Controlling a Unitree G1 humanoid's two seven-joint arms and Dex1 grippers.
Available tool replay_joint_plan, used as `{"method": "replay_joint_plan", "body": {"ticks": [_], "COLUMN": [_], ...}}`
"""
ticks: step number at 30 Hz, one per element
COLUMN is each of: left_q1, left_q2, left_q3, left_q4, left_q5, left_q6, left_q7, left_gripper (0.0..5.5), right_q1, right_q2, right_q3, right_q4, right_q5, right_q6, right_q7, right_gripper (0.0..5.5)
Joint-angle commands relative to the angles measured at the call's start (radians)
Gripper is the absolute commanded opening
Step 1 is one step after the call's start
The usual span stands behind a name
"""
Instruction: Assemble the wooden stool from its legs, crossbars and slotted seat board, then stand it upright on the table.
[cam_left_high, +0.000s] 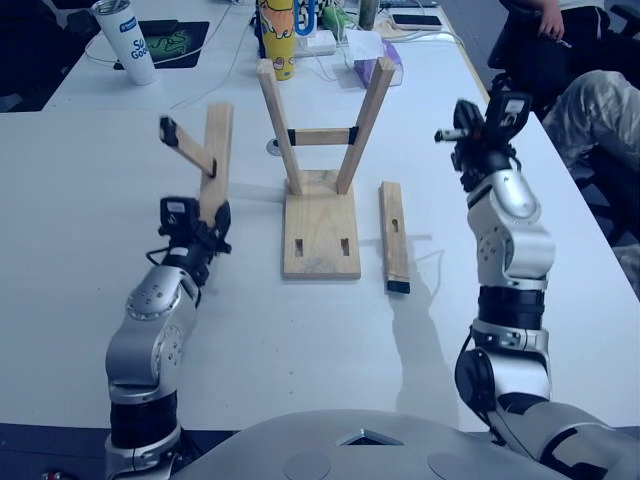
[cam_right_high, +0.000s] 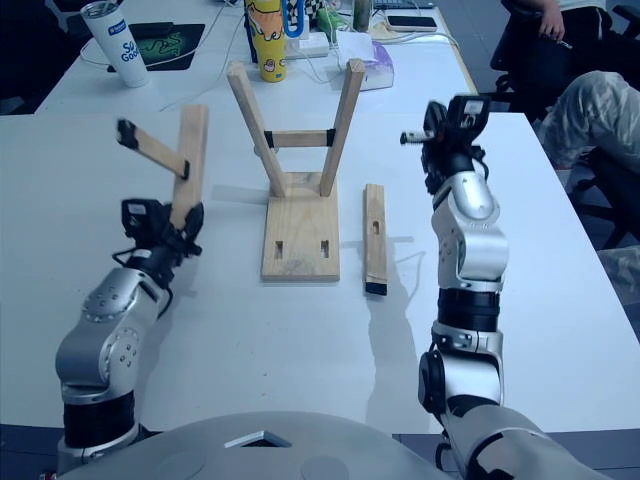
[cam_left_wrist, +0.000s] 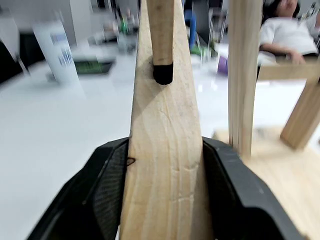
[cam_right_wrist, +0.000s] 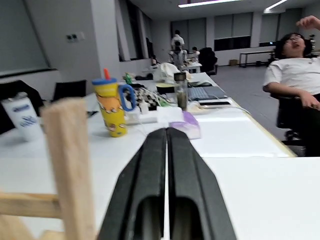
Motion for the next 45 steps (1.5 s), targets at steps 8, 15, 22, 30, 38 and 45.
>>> {"method": "replay_joint_plan", "body": {"ticks": [8,15,22,30,38,45], "left_q1": [-0.075,-0.071,-0.059,-0.019,-0.029,-0.032], "left_q2": [-0.005,0.000,0.027,0.085,0.117,0.119], "left_q3": [-0.079,-0.147,-0.197,-0.261,-0.256,-0.258], "left_q4": [-0.121,-0.095,-0.094,-0.119,-0.099,-0.093], "left_q5": [-0.022,-0.058,-0.090,-0.085,-0.062,-0.054], "left_q6": [-0.178,-0.198,-0.170,-0.150,-0.171,-0.181], "left_q7": [-0.102,-0.181,-0.252,-0.318,-0.332,-0.333], "left_gripper": [2.04,2.04,2.04,2.04,2.04,2.04], "right_q1": [-0.199,-0.086,-0.065,-0.075,-0.083,-0.077], "right_q2": [0.068,0.115,0.079,0.015,-0.036,-0.072], "right_q3": [-0.232,-0.159,-0.105,-0.048,-0.005,0.024], "right_q4": [-0.085,-0.101,-0.118,-0.116,-0.106,-0.099], "right_q5": [0.889,1.122,1.270,1.342,1.377,1.369], "right_q6": [0.529,0.520,0.462,0.393,0.359,0.344], "right_q7": [-0.192,-0.377,-0.415,-0.404,-0.392,-0.380], "right_gripper": [1.64,2.72,3.80,3.81,2.64,1.59]}}
